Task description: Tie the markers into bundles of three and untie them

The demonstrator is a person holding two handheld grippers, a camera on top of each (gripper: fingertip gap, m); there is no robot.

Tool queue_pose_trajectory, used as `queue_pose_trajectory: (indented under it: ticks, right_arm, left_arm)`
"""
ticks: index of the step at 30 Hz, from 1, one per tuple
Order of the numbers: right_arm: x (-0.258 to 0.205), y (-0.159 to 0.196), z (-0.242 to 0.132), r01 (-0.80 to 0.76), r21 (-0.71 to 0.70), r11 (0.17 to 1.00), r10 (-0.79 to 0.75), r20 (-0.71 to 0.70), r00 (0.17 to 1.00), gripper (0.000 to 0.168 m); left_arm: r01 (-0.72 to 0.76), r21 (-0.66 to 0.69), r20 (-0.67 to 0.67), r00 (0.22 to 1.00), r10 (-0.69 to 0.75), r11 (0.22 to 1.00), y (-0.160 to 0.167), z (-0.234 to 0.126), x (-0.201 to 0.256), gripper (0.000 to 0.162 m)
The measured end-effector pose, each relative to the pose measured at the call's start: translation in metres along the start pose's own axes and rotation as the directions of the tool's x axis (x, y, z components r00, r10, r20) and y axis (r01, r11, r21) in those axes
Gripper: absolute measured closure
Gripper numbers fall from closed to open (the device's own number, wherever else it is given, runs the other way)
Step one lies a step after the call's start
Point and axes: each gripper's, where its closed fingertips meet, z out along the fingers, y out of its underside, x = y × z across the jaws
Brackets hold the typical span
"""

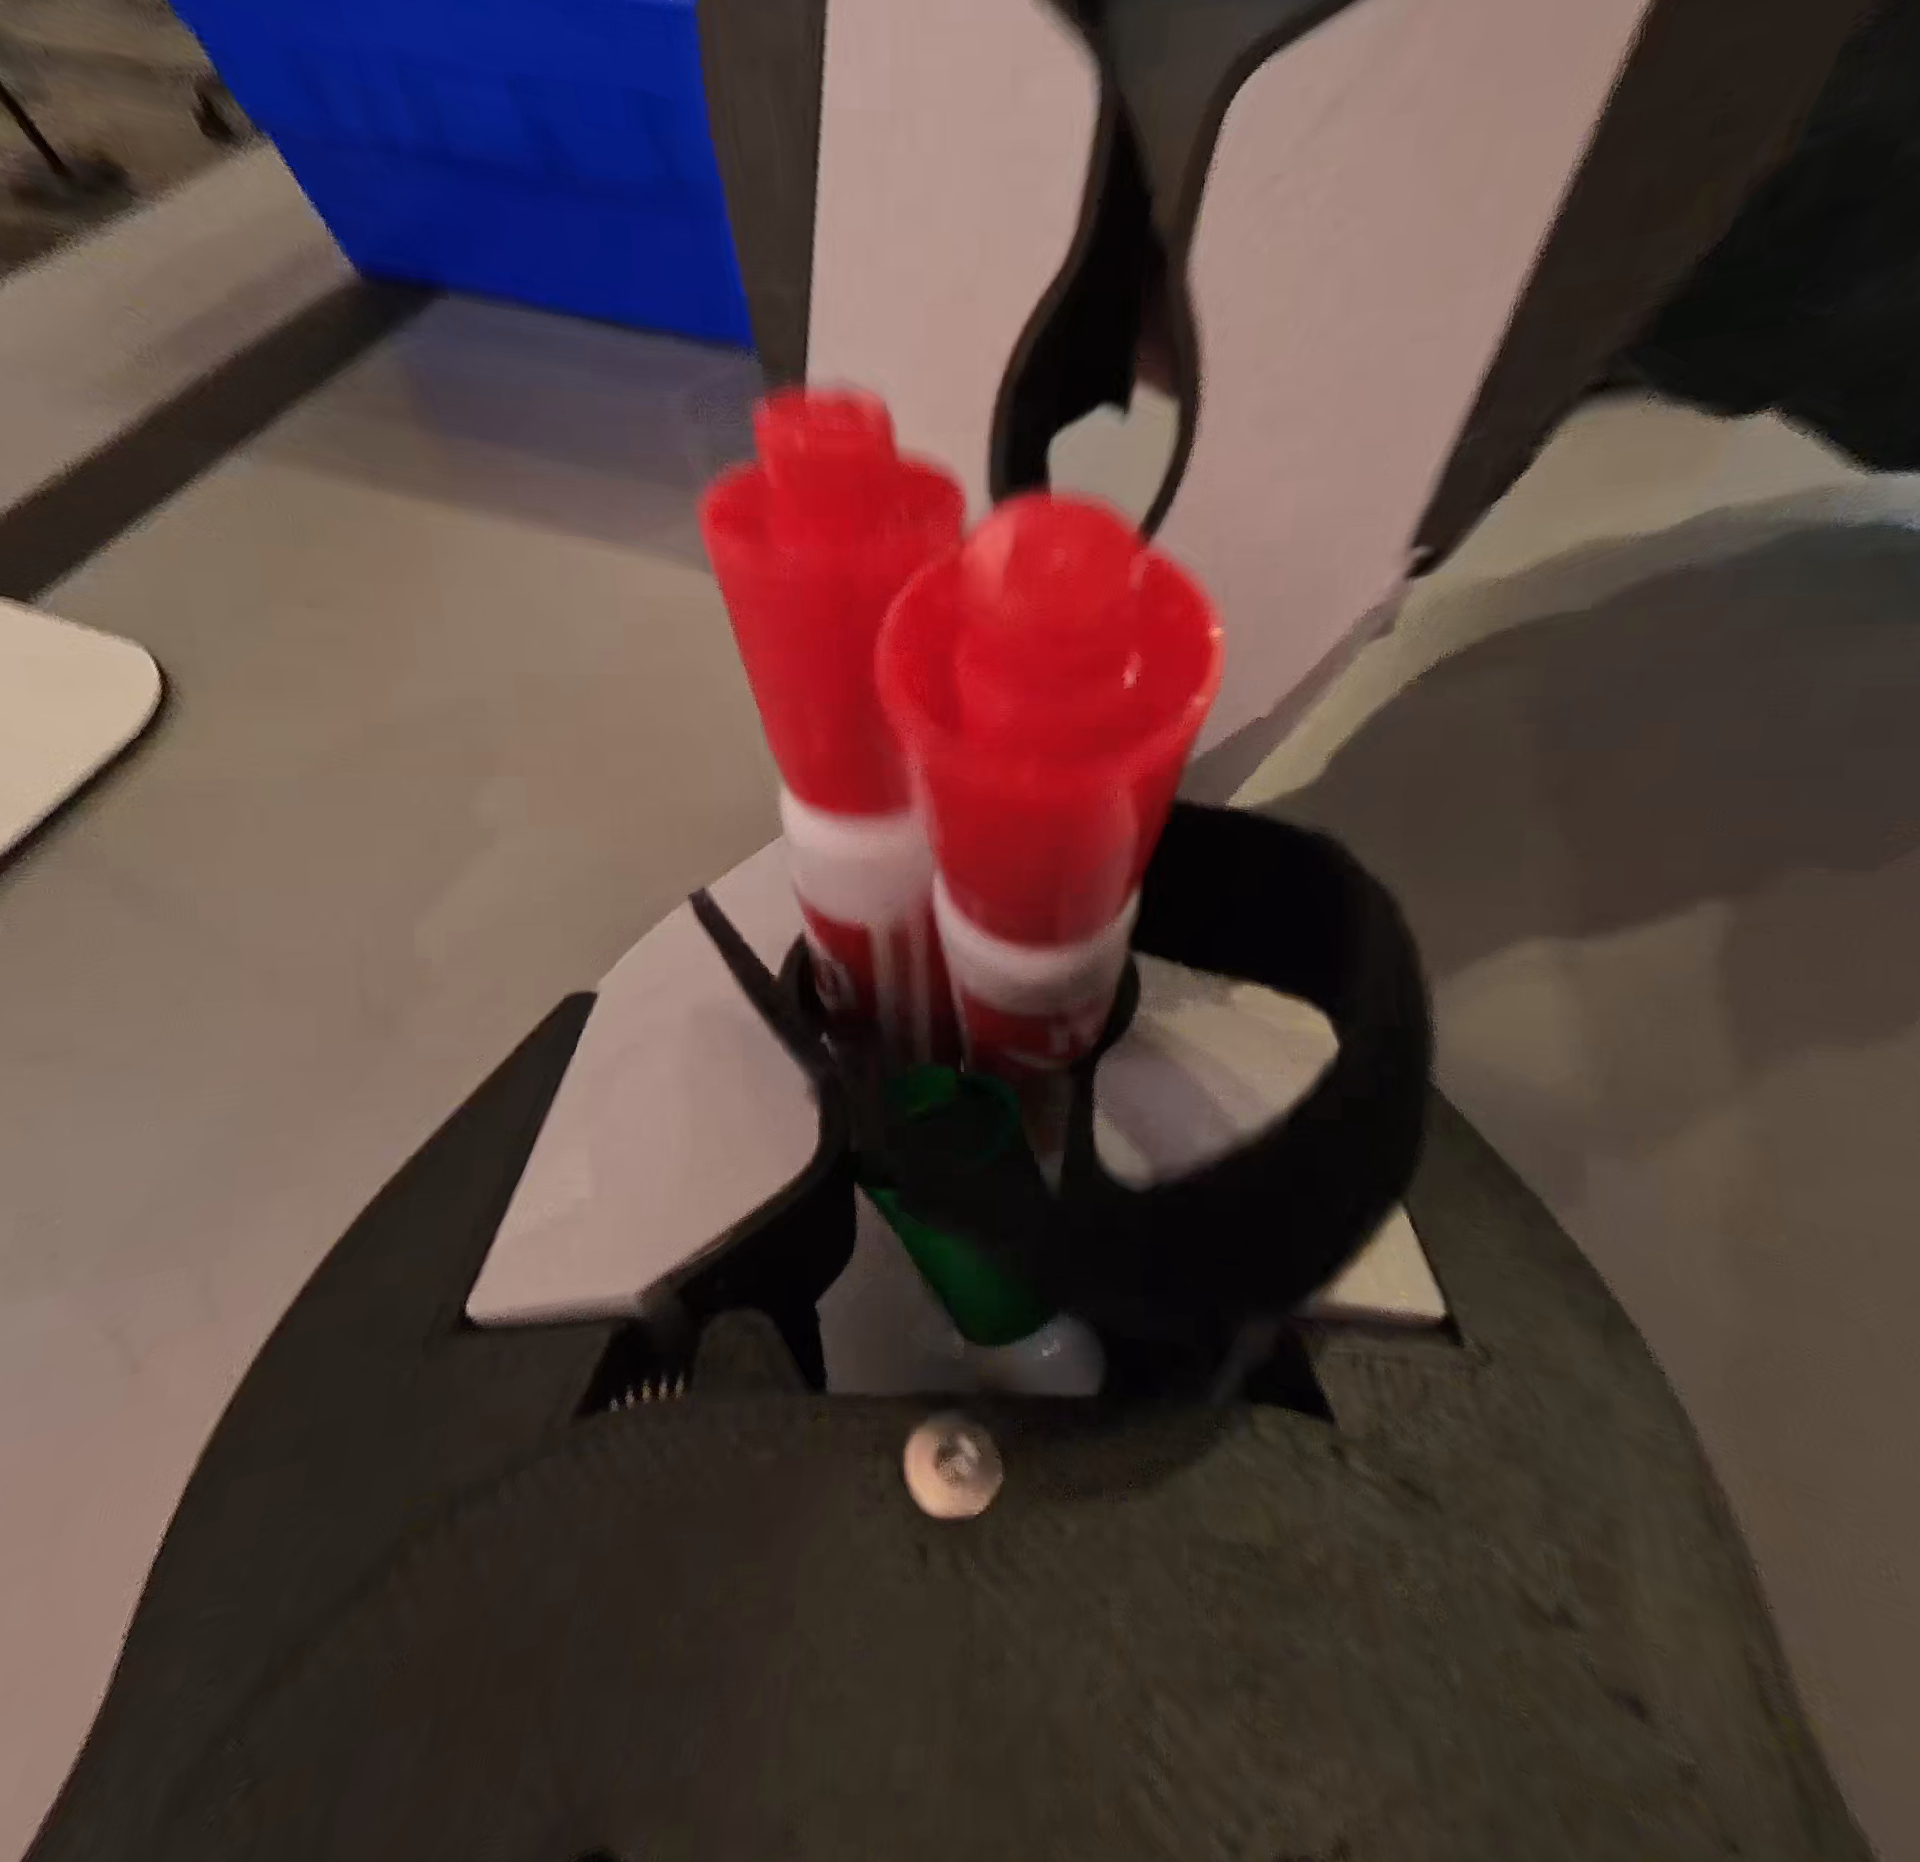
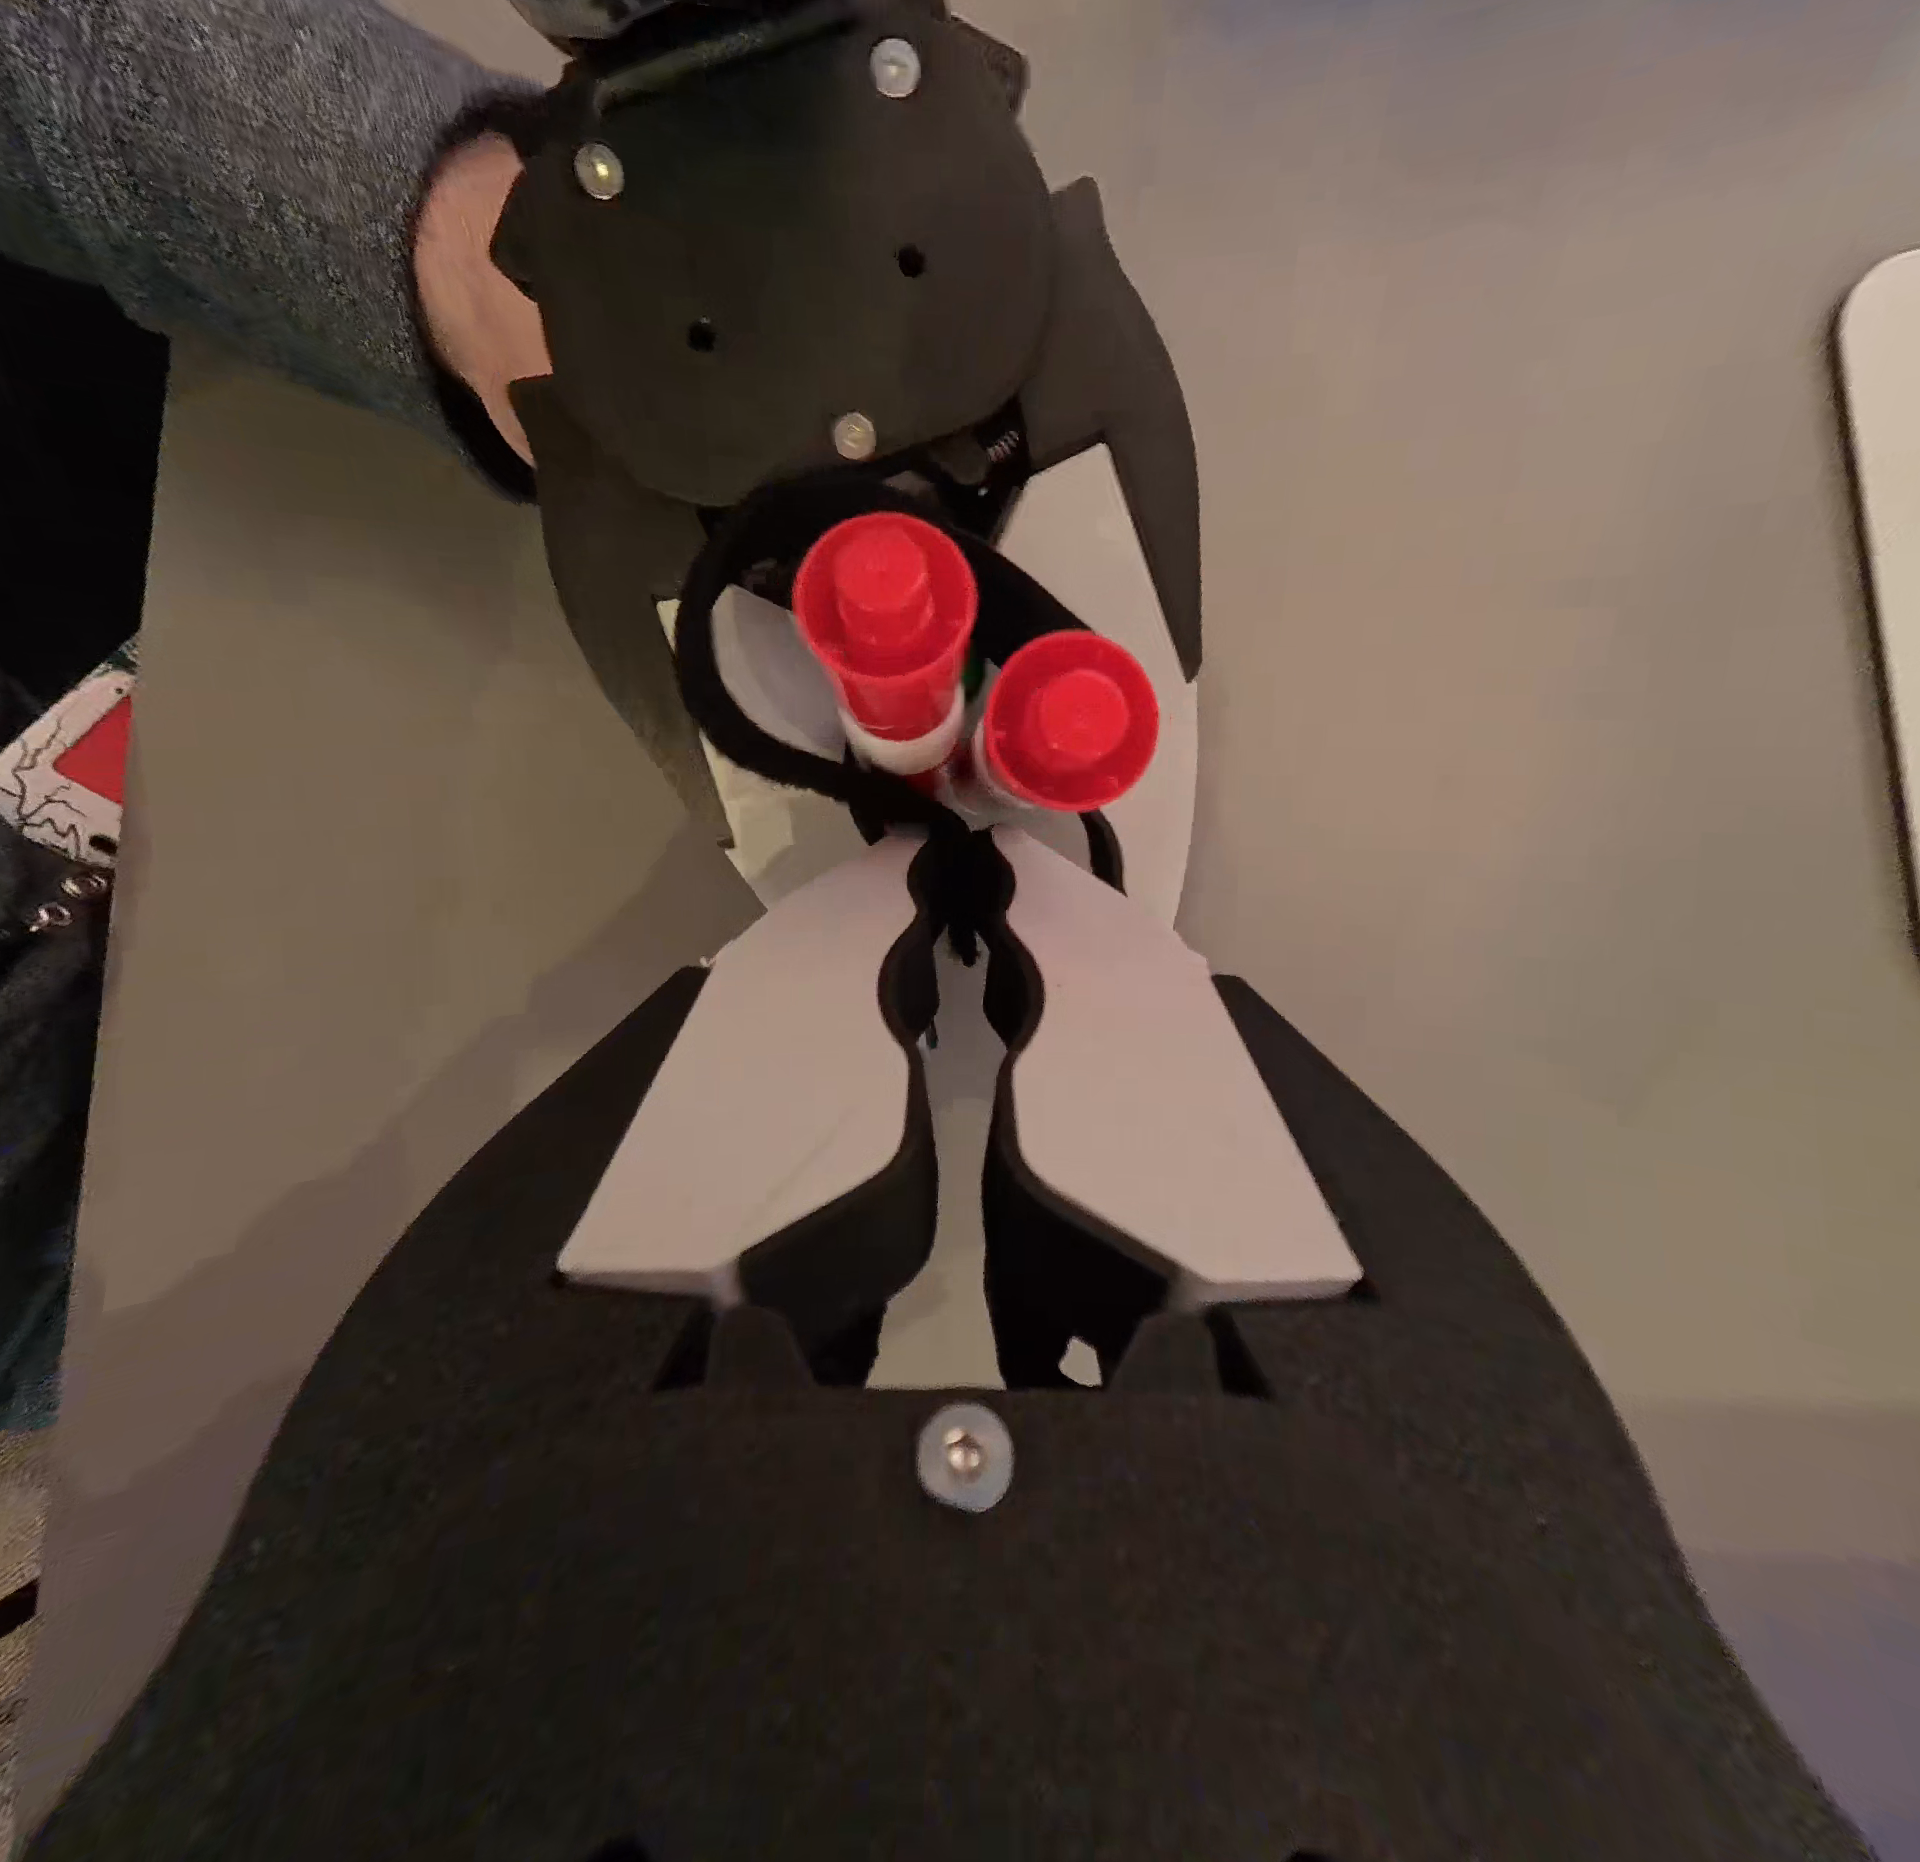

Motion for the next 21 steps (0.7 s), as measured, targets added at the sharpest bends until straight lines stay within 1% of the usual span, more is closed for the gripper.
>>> queue_pose_trajectory:
  ticks: [1, 2, 3, 4, 6, 8, 9, 10, 11, 13, 14, 15, 16, 18, 21]
  right_arm:
    - [0.000, 0.000, 0.003, -0.005, -0.001, 1.000, 0.005, -0.003, 1.000, 0.165]
    - [-0.001, 0.000, 0.005, -0.015, 0.007, 1.000, 0.015, 0.002, 1.000, 0.165]
    - [-0.003, 0.000, 0.006, -0.028, 0.018, 0.999, 0.028, 0.016, 0.999, 0.163]
    - [-0.004, -0.001, 0.007, -0.044, 0.030, 0.999, 0.043, 0.026, 0.999, 0.161]
    - [-0.006, 0.001, 0.008, -0.053, 0.030, 0.998, 0.052, 0.029, 0.998, 0.158]
    - [-0.006, 0.002, 0.006, -0.051, 0.038, 0.998, 0.051, 0.011, 0.999, 0.153]
    - [-0.007, 0.002, 0.004, -0.060, 0.047, 0.997, 0.059, 0.011, 0.998, 0.147]
    - [-0.007, 0.003, 0.002, -0.071, 0.049, 0.996, 0.070, 0.014, 0.997, 0.137]
    - [-0.007, 0.005, 0.001, -0.079, 0.044, 0.996, 0.079, 0.010, 0.997, 0.133]
    - [-0.006, 0.007, 0.001, -0.086, 0.033, 0.996, 0.087, -0.001, 0.996, 0.131]
    - [-0.007, 0.008, 0.001, -0.084, 0.022, 0.996, 0.084, -0.008, 0.996, 0.130]
    - [-0.008, 0.010, 0.002, -0.078, 0.009, 0.997, 0.078, -0.018, 0.997, 0.131]
    - [-0.008, 0.011, 0.002, -0.073, 0.000, 0.997, 0.073, -0.027, 0.997, 0.131]
    - [-0.009, 0.010, 0.002, -0.058, 0.005, 0.998, 0.058, -0.052, 0.997, 0.134]
    - [-0.020, 0.001, 0.002, -0.020, 0.042, 0.999, 0.021, -0.043, 0.999, 0.137]
  left_arm:
    - [-0.006, -0.047, 0.000, 1.000, 0.006, 0.999, 0.007, -0.001, 0.000, 0.114]
    - [-0.020, -0.055, 0.015, 1.000, 0.021, 0.998, 0.008, -0.003, -0.002, 0.110]
    - [-0.035, -0.029, 0.024, 0.999, 0.035, 0.999, 0.004, -0.007, -0.003, 0.110]
    - [-0.050, -0.039, 0.015, 0.999, 0.050, 0.998, 0.005, -0.009, -0.002, 0.109]
    - [-0.082, -0.069, 0.020, 0.996, 0.083, 0.994, 0.008, -0.010, -0.002, 0.103]
    - [-0.061, -0.075, -0.027, 0.998, 0.059, 0.995, 0.009, -0.012, 0.004, 0.102]
    - [-0.061, -0.082, -0.033, 0.998, 0.058, 0.995, 0.010, -0.013, 0.004, 0.099]
    - [-0.063, -0.077, -0.023, 0.998, 0.061, 0.995, 0.011, -0.016, 0.003, 0.095]
    - [-0.056, -0.073, -0.015, 0.998, 0.055, 0.996, 0.012, -0.019, 0.001, 0.090]
    - [-0.008, -0.054, -0.015, 1.000, 0.007, 0.999, 0.012, -0.025, -0.005, 0.080]
    - [-0.004, -0.082, -0.017, 1.000, 0.003, 0.997, 0.016, -0.027, -0.007, 0.076]
    - [-0.016, -0.127, 0.006, 1.000, 0.017, 0.992, 0.022, -0.030, -0.012, 0.065]
    - [-0.012, -0.133, 0.009, 1.000, 0.013, 0.991, 0.022, -0.036, -0.014, 0.059]
    - [0.033, -0.091, 0.003, 0.999, -0.033, 0.995, 0.017, -0.054, -0.017, 0.062]
    - [0.070, -0.151, 0.047, 0.997, -0.064, 0.986, 0.021, -0.082, -0.035, 0.065]
